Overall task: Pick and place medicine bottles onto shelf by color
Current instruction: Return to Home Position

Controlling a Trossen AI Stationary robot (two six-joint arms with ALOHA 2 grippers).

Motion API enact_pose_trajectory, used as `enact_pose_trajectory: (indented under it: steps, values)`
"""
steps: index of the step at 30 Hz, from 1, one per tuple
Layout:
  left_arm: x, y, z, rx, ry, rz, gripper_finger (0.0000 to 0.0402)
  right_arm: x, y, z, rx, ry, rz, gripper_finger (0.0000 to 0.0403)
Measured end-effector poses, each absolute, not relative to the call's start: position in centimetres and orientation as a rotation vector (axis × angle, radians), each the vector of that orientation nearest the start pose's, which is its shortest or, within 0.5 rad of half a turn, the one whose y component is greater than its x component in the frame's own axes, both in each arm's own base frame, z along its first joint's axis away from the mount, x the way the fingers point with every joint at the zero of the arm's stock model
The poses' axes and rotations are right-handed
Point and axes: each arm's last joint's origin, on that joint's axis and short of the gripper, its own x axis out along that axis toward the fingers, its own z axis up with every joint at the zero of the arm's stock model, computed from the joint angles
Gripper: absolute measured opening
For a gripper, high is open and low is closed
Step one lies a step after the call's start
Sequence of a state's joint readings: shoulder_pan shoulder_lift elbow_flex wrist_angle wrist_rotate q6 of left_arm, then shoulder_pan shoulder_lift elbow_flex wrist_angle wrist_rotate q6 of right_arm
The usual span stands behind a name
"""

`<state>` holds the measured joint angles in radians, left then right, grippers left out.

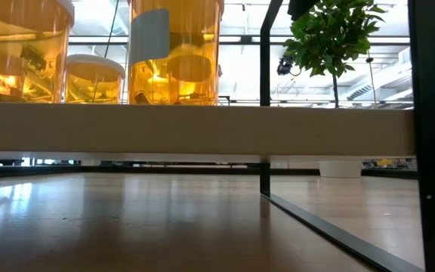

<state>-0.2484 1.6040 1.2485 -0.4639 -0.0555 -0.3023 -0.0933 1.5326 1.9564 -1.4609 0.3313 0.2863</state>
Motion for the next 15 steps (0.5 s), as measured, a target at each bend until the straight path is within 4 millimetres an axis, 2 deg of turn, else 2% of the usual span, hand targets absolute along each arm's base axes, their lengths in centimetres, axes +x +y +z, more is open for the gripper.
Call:
enact_pose_trajectory:
  steps: [3, 7, 11, 15]
  values:
    - [32.6, -7.4, 28.7, -0.172, 0.8, -0.04, 0.0004, 25.4, -3.3, 44.0, 0.132, 0.983, -0.531, 0.0157]
    - [30.2, -5.6, 30.2, -0.129, 0.735, 0.07, 0.0007, 25.4, -3.3, 44.0, 0.135, 0.981, -0.533, 0.0157]
    - [26.7, -3.4, 30.1, -0.161, 0.606, 0.112, 0.0004, 25.9, -3.3, 44.3, 0.164, 0.93, -0.492, 0.0152]
    - [22.3, -1.5, 29.2, -0.21, 0.486, 0.114, 0.0003, 26.5, -3.2, 44.7, 0.214, 0.86, -0.471, 0.0124]
